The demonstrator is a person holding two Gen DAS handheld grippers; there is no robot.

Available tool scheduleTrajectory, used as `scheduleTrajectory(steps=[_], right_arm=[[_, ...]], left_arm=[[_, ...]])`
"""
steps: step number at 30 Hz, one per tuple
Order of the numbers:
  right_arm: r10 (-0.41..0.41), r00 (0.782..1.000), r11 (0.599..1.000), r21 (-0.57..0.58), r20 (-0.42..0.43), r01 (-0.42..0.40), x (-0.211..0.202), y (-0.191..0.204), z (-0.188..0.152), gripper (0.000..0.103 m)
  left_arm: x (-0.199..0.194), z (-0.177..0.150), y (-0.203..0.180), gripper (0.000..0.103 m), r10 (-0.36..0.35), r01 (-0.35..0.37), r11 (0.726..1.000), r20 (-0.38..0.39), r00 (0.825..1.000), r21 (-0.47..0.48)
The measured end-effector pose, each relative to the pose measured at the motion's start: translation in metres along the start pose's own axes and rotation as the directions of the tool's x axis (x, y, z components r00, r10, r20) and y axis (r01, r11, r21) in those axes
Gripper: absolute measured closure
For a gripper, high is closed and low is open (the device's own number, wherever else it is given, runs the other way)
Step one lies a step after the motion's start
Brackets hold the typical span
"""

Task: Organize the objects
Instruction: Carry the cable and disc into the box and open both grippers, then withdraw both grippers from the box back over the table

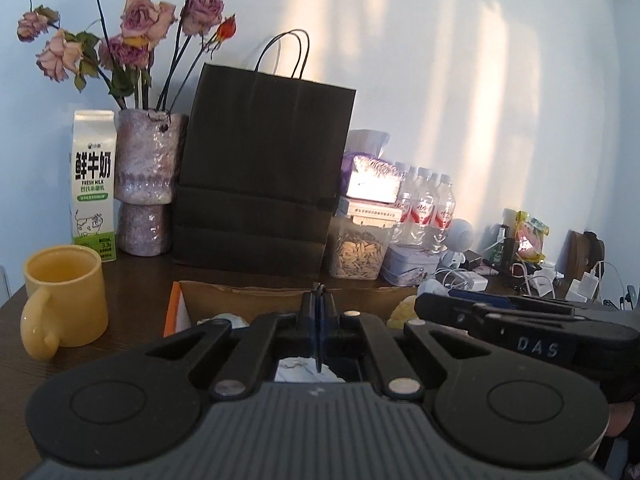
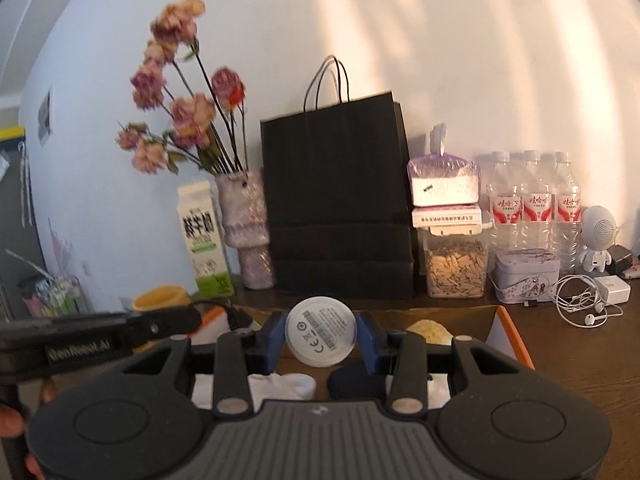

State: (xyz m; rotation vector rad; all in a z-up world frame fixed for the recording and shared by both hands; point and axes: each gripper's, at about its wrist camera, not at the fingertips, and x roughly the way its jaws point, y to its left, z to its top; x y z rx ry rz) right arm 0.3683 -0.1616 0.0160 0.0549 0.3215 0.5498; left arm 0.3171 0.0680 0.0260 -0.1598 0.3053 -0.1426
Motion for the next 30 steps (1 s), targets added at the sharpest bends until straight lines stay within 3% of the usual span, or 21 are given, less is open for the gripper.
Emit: scheduleTrajectory(steps=[8,10,11,12,13,14,15,19,30], right_arm=[[-0.052,0.997,0.996,-0.081,-0.054,0.047,0.019,0.003,-0.011,0.065],[-0.054,0.996,0.995,-0.091,-0.068,0.048,0.02,0.004,-0.013,0.064],[-0.058,0.996,0.994,-0.094,-0.075,0.051,0.02,0.004,-0.014,0.063],[-0.061,0.995,0.994,-0.096,-0.077,0.054,0.02,0.004,-0.014,0.051],[-0.059,0.995,0.994,-0.099,-0.079,0.051,0.019,0.004,-0.015,0.033],[-0.059,0.995,0.993,-0.104,-0.08,0.05,0.018,0.005,-0.015,0.024],[-0.063,0.995,0.992,-0.111,-0.075,0.055,0.017,0.007,-0.016,0.012],[-0.079,0.995,0.988,-0.14,-0.063,0.07,0.009,0.014,-0.015,0.0],[-0.067,0.996,0.992,-0.108,-0.059,0.061,-0.025,0.015,-0.016,0.0]], left_arm=[[0.011,-0.003,0.004,0.099,0.01,-0.01,1.0,-0.031,0.999,0.011],[0.011,-0.004,0.001,0.093,0.02,-0.019,1.0,-0.036,0.999,0.025],[0.01,-0.004,0.0,0.072,0.029,-0.027,0.999,-0.039,0.999,0.032],[0.009,-0.004,-0.001,0.054,0.03,-0.029,0.999,-0.035,0.999,0.034],[0.008,-0.004,-0.002,0.017,0.037,-0.036,0.999,-0.028,0.999,0.035],[0.006,-0.004,-0.003,0.0,0.058,-0.058,0.998,-0.016,0.998,0.039],[0.002,-0.004,-0.007,0.0,0.1,-0.1,0.994,0.013,0.995,0.05],[-0.006,-0.003,-0.013,0.0,0.14,-0.142,0.987,0.041,0.989,0.076],[-0.036,-0.009,-0.015,0.0,0.137,-0.137,0.988,0.007,0.991,0.067]])
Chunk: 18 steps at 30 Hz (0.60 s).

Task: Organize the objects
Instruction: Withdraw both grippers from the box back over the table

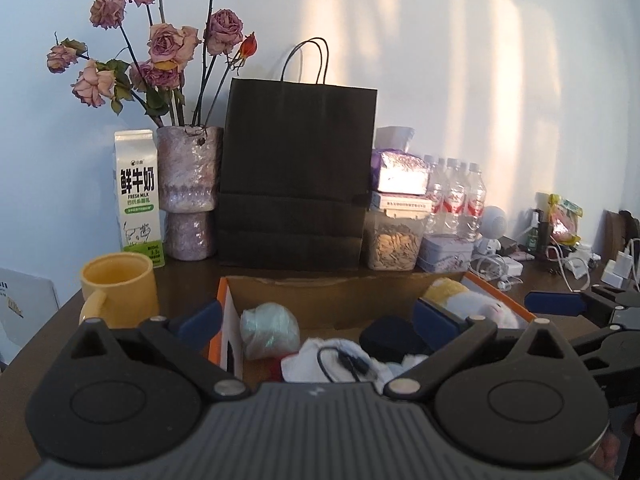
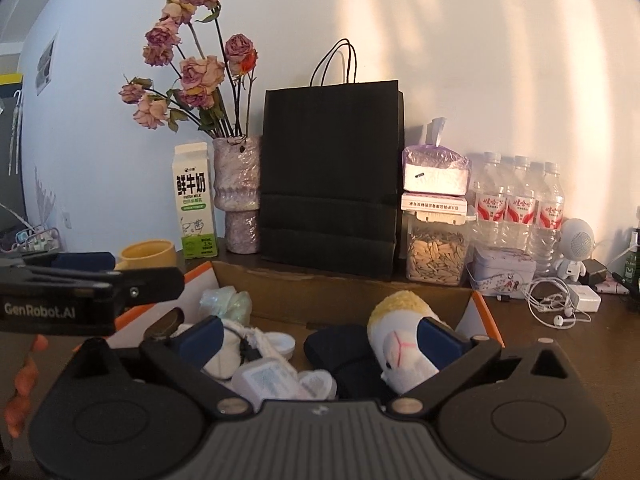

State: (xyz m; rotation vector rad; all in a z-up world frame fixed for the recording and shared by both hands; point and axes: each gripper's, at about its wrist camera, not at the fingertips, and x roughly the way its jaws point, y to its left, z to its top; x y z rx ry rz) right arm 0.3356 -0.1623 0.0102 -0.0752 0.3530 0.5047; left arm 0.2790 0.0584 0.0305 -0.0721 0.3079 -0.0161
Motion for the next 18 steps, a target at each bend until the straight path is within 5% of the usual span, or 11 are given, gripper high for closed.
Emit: scheduleTrajectory(steps=[10,18], right_arm=[[0.043,0.991,0.999,-0.024,-0.128,-0.046,-0.054,0.002,-0.041,0.0],[0.106,0.956,0.994,-0.002,-0.275,-0.111,-0.077,0.006,-0.082,0.006]], left_arm=[[-0.044,-0.029,0.007,0.0,-0.006,0.011,0.999,-0.104,0.995,0.042],[-0.067,-0.056,0.011,0.0,0.01,-0.001,0.999,-0.191,0.982,0.047]])
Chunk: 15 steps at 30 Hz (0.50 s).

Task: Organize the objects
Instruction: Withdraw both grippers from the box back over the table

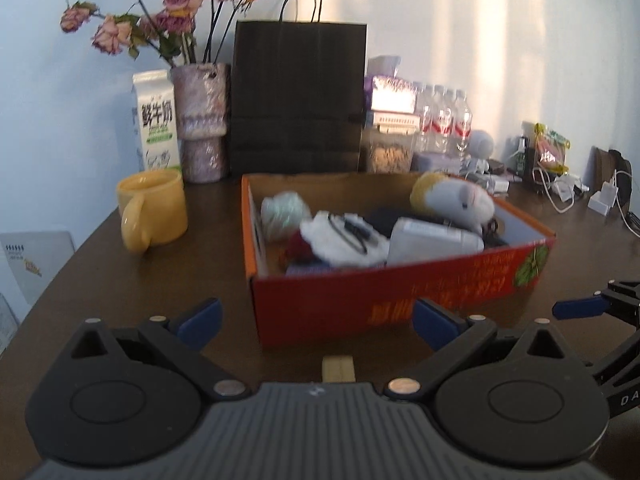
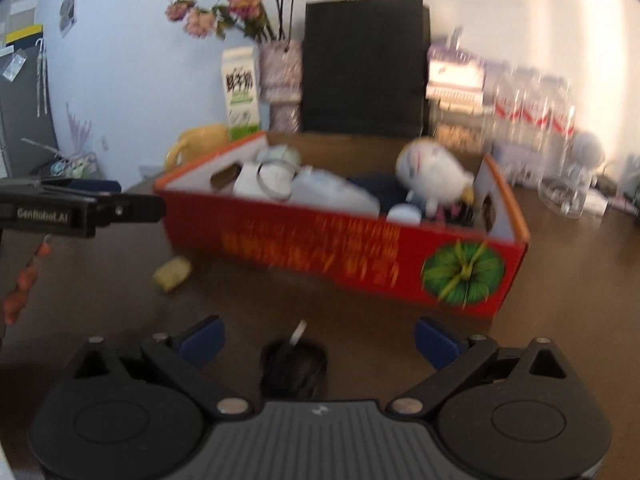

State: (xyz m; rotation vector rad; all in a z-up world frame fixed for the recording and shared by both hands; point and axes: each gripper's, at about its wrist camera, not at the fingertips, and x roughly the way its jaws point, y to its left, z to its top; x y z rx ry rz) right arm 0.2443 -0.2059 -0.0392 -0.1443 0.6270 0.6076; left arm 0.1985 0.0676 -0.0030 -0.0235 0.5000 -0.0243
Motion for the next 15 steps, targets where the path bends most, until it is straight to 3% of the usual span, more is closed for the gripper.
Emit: scheduleTrajectory(steps=[5,9,15], right_arm=[[0.029,0.999,1.0,0.012,-0.04,-0.029,0.003,0.005,-0.013,0.023],[0.035,0.998,0.999,0.001,-0.042,-0.035,0.007,0.011,-0.015,0.064],[-0.005,1.0,1.0,-0.031,0.001,0.005,0.007,0.014,-0.017,0.066]], left_arm=[[-0.005,-0.014,0.002,0.0,0.01,-0.01,1.0,-0.036,0.999,-0.014],[-0.006,-0.021,0.002,0.0,0.014,-0.015,1.0,-0.062,0.998,-0.016],[0.0,-0.027,-0.002,0.0,0.008,-0.01,1.0,-0.088,0.996,-0.013]])
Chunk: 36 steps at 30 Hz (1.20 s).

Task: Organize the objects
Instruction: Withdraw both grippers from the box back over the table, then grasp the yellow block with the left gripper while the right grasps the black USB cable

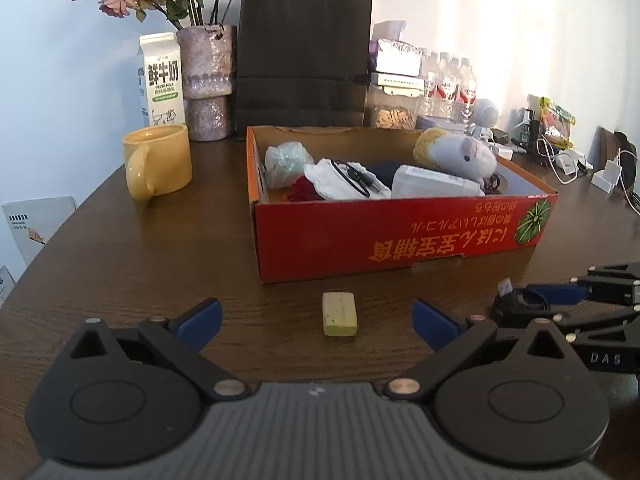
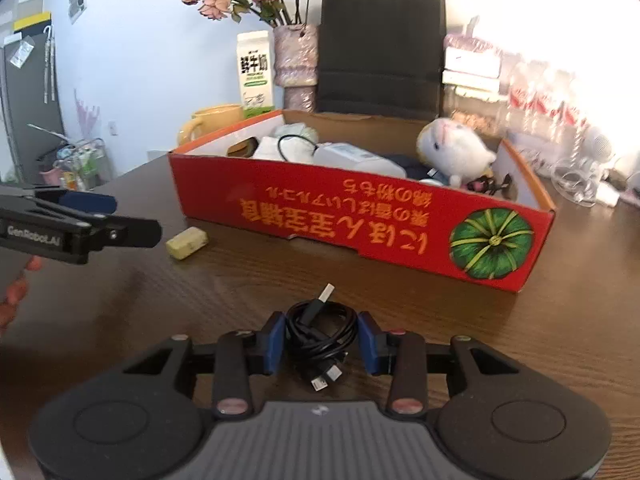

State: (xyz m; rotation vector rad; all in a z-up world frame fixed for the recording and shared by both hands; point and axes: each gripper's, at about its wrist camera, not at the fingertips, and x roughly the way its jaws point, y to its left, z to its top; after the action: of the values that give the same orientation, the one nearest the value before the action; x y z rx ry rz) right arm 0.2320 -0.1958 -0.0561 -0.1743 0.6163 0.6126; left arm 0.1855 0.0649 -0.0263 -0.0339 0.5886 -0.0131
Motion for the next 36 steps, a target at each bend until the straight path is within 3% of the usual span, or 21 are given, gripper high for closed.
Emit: scheduleTrajectory(steps=[8,15,18,19,20,22,29,36], right_arm=[[-0.113,0.978,0.992,0.072,0.173,0.102,-0.022,-0.013,0.001,0.066],[-0.109,0.975,0.993,0.072,0.192,0.097,-0.022,-0.015,0.002,0.066],[-0.101,0.976,0.994,0.065,0.194,0.09,-0.022,-0.014,0.002,0.066],[-0.1,0.976,0.994,0.063,0.195,0.089,-0.021,-0.013,0.002,0.066],[-0.1,0.976,0.994,0.062,0.195,0.09,-0.022,-0.013,0.002,0.066],[-0.1,0.976,0.994,0.062,0.195,0.089,-0.022,-0.012,0.001,0.066],[-0.1,0.976,0.994,0.055,0.195,0.091,-0.022,-0.01,0.002,0.066],[-0.092,0.975,0.995,0.042,0.203,0.085,-0.024,-0.007,0.005,0.066]], left_arm=[[0.02,-0.002,-0.003,0.0,0.009,-0.01,0.999,-0.038,0.999,-0.033],[0.03,0.0,-0.007,0.001,0.014,-0.018,0.998,-0.049,0.999,-0.067],[0.033,0.0,-0.012,0.026,0.011,-0.014,0.998,-0.056,0.998,-0.053],[0.035,0.0,-0.013,0.05,0.009,-0.012,0.999,-0.064,0.998,-0.05],[0.036,-0.001,-0.015,0.065,0.01,-0.012,0.999,-0.064,0.998,-0.041],[0.035,-0.001,-0.02,0.082,0.017,-0.018,1.0,-0.057,0.998,-0.013],[0.031,-0.003,-0.026,0.082,-0.012,0.012,1.0,-0.038,0.999,-0.003],[0.008,0.011,-0.031,0.082,-0.048,0.048,0.999,0.055,0.997,0.004]])
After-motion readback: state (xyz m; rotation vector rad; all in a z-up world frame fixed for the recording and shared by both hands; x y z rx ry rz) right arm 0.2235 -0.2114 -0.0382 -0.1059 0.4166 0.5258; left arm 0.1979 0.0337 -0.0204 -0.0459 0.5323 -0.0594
